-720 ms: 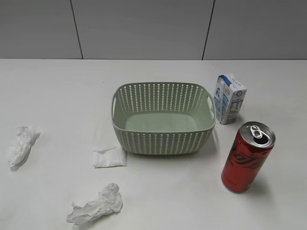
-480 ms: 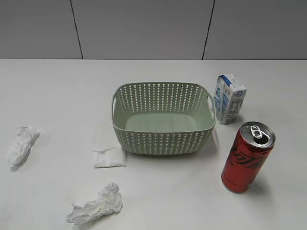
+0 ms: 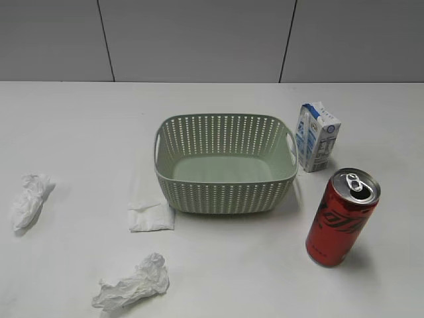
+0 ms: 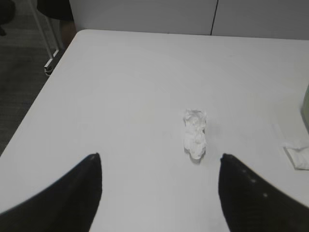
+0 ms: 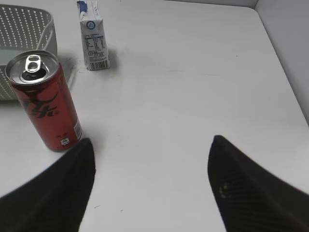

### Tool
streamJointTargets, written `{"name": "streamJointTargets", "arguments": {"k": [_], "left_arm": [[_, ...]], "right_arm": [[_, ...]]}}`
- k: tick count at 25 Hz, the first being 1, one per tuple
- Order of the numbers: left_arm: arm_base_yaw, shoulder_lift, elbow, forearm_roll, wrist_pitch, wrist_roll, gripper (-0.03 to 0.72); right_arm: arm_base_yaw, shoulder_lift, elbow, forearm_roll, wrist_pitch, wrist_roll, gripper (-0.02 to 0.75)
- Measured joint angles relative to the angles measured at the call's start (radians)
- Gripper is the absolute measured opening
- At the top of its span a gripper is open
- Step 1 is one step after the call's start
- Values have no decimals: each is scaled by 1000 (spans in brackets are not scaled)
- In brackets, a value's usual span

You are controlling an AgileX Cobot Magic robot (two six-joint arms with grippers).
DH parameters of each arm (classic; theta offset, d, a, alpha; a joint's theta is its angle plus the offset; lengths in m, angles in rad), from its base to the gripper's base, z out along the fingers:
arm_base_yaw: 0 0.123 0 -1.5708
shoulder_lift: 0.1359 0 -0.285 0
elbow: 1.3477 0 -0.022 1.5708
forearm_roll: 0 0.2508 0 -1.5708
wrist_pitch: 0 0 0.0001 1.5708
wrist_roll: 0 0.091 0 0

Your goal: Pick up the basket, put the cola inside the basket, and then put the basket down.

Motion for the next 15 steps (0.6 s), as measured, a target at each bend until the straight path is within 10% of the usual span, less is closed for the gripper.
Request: {"name": "streamJointTargets", "arguments": {"k": [15], "left_arm": [[-6,429,-73,-70,-381,0,565]], "right_arm": [[0,0,0,0,0,0,551]]}}
